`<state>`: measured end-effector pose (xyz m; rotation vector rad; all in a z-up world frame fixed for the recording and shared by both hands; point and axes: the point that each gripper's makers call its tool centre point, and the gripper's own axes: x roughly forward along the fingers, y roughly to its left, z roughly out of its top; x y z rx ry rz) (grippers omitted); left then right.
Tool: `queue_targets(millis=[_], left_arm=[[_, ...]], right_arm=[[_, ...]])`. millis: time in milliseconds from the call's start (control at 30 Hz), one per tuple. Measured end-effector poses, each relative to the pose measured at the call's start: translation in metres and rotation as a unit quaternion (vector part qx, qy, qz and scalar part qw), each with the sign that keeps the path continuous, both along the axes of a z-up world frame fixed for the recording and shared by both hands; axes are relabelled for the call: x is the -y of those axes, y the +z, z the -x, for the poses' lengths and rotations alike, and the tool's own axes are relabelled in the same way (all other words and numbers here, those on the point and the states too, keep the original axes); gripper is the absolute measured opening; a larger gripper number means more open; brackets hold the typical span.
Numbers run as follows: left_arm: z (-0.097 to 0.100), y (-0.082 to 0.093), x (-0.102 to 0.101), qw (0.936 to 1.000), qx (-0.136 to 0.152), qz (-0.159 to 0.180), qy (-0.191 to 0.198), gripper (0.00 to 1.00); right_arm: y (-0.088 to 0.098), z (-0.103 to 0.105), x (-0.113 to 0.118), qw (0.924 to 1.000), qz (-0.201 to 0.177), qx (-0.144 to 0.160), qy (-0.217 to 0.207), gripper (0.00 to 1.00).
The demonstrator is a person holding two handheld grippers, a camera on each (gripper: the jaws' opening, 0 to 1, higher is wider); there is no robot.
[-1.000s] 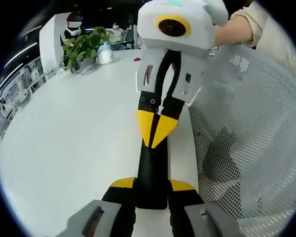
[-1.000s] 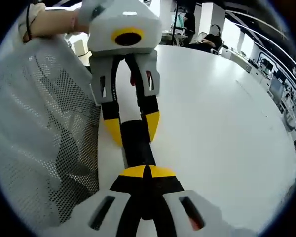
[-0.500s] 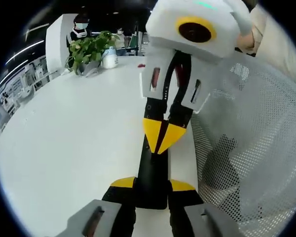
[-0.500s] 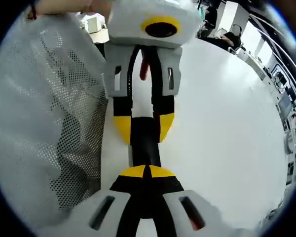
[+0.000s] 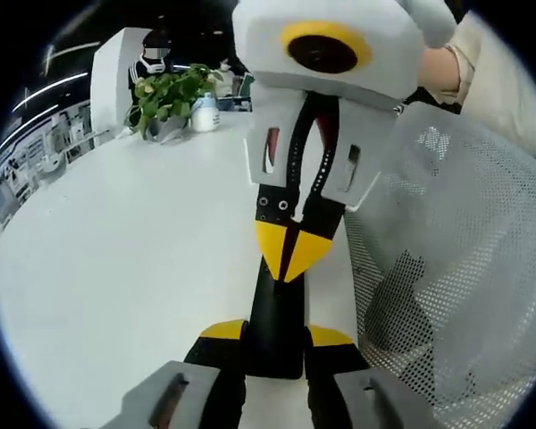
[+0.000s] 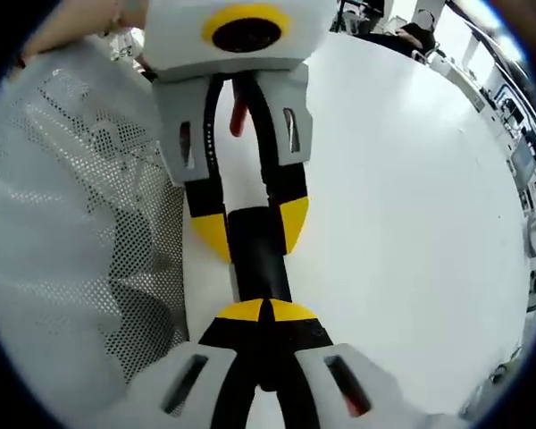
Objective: Press the specified remote control buttons in sequence, fully releasing each button before pressing the next.
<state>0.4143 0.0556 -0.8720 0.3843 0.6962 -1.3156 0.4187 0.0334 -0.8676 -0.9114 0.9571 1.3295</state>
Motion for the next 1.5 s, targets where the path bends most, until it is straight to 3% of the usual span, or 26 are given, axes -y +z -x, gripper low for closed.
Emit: queue_targets(millis=[133, 433, 967, 1133, 1333, 1500], left_arm=[[0.0, 0.0, 0.0, 1.0, 0.0, -0.003, 0.0, 0.24], [0.001, 0.001, 0.001, 1.0, -0.001, -0.004, 0.0, 0.24], [0.0, 0.0, 0.001, 1.0, -0.001, -0.006, -0.002, 0.24], [0.0, 0.0, 0.001, 1.0, 0.0, -0.006, -0.002, 0.24], [0.0, 0.0, 0.001, 1.0, 0.003, -0.009, -0.004, 0.24], [0.0, 0.0, 0.001, 1.0, 0.002, -0.008, -0.003, 0.24]], right_arm=[[0.0, 0.002, 0.0, 0.9997, -0.02, 0.015, 0.002, 0.0], [0.002, 0.0, -0.004, 0.9972, -0.073, 0.008, -0.013, 0.0], [0.001, 0.001, -0.009, 0.9987, -0.047, -0.002, 0.022, 0.0], [0.001, 0.002, -0.01, 0.9991, -0.022, 0.002, 0.037, 0.0], [0.0, 0.0, -0.009, 0.9993, -0.024, -0.012, 0.026, 0.0], [0.0, 0.001, -0.009, 0.9994, -0.028, -0.005, 0.018, 0.0]])
